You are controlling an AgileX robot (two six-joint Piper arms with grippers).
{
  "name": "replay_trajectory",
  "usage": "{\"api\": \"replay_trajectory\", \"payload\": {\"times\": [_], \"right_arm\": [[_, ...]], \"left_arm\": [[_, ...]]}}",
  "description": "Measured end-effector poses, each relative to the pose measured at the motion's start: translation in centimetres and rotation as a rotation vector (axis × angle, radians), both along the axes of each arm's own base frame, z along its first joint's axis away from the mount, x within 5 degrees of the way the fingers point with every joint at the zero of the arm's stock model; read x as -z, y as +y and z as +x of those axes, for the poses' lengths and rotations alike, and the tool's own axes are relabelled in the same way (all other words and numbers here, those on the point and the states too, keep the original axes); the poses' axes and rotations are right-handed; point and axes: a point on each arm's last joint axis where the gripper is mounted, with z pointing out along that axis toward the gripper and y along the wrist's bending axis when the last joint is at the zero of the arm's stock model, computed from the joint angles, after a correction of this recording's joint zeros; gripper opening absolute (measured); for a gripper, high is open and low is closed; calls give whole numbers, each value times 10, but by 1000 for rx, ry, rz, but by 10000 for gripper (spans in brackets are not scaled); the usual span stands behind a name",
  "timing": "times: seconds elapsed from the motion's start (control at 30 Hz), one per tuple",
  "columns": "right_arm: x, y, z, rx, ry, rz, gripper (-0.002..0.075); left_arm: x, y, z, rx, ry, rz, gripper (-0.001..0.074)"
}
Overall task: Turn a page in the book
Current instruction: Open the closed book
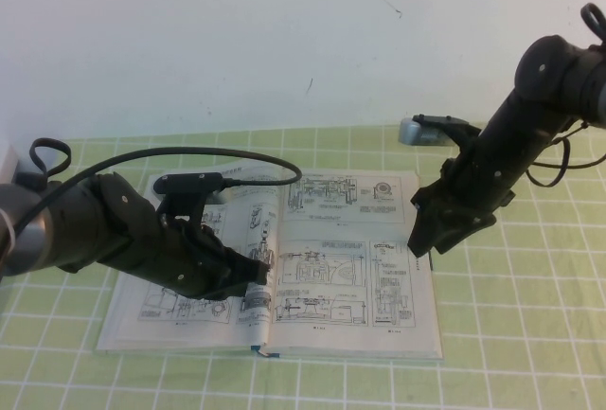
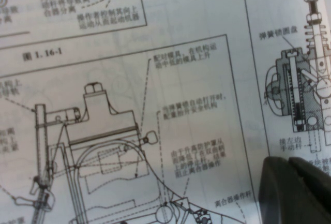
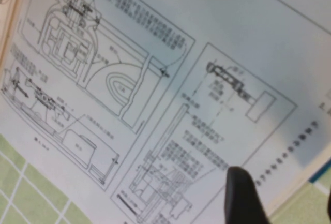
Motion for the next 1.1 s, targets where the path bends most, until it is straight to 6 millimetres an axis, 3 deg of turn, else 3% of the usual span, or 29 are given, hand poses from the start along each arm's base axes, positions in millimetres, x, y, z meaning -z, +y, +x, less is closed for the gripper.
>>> {"api": "replay_trajectory", "payload": {"times": [0.37, 1.1], "right_arm": [[12, 17, -3, -9, 30, 31, 342], [14, 14, -4, -22, 27, -8, 341]], "left_arm": [[0, 0, 0, 0, 0, -1, -4], [0, 0, 0, 4, -3, 1, -4]]}}
